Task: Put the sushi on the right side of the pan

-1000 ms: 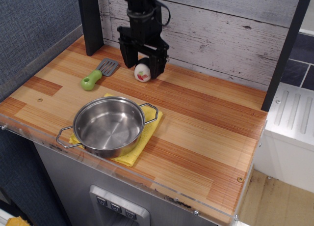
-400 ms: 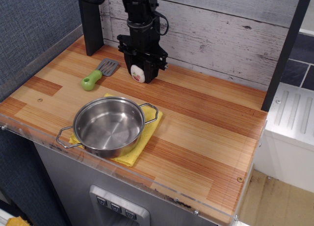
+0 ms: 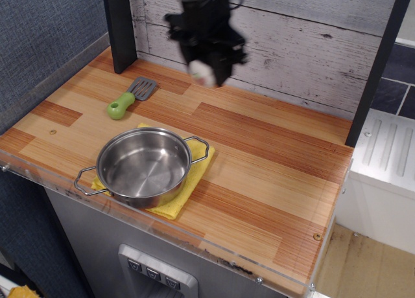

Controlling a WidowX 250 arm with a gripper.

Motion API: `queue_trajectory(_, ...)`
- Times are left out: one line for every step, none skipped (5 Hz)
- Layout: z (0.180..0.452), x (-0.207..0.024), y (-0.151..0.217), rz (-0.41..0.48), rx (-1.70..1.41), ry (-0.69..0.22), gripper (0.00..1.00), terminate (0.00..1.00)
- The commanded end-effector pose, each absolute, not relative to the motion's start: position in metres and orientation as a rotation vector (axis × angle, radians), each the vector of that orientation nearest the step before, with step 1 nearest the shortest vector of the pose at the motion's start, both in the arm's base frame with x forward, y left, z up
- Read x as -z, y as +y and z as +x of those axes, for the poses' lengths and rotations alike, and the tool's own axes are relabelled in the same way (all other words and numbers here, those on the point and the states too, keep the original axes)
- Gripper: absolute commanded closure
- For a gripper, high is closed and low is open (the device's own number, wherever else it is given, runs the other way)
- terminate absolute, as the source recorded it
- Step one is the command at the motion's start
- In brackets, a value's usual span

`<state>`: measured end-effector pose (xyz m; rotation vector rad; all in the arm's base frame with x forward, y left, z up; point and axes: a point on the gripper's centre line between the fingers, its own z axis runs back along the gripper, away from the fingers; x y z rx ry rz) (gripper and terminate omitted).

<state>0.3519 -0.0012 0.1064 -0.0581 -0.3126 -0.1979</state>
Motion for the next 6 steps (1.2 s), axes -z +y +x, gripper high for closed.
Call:
queue_trajectory(0.278,-0.097,-0.074,-0.097,0.340,-0.278,1.00,0.00)
queue_trajectory(0.262,-0.063,-0.082,-0.071,0.363,-0.186,1.00,0.00)
queue_trajectory(0.260,-0.039,-0.085,-0.057,0.374,-0.136,1.00,0.00)
queue_trajectory(0.260,-0.025,-0.087,-0.051,0.384,-0.104,1.00,0.00)
queue_trajectory(0.261,-0.020,-0.088,-0.057,0.384,-0.094,0.00,0.00)
queue_trajectory(0.261,-0.025,-0.088,-0.051,0.385,-0.096,0.00,0.00)
